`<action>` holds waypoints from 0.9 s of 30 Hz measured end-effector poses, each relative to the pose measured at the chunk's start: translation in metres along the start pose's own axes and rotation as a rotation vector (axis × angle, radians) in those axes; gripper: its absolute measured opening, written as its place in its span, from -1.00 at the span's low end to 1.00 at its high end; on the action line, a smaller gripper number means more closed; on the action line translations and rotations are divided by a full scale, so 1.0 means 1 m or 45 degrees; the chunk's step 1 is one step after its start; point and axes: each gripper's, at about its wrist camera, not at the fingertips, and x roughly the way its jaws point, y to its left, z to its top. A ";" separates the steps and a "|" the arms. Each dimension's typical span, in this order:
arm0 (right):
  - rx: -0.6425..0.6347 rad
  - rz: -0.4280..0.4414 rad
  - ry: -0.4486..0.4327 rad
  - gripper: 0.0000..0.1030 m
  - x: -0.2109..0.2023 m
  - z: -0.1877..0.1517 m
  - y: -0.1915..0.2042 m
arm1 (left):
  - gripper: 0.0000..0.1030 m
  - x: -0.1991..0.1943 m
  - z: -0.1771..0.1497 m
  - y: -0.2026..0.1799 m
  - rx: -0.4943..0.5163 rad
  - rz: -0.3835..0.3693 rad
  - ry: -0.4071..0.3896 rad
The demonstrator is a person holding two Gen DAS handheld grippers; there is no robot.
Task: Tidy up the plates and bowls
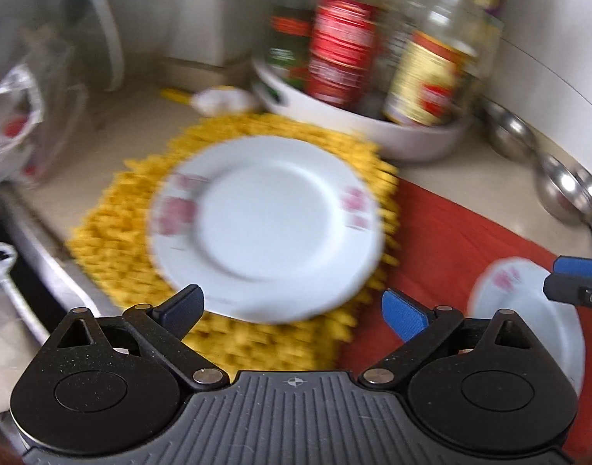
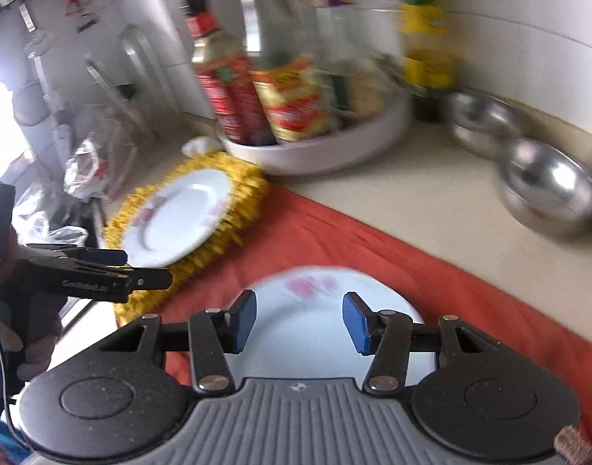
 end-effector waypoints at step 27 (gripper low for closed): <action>0.183 0.093 0.164 -0.05 0.146 0.047 0.060 | 0.99 0.086 0.066 0.085 0.107 -0.260 0.113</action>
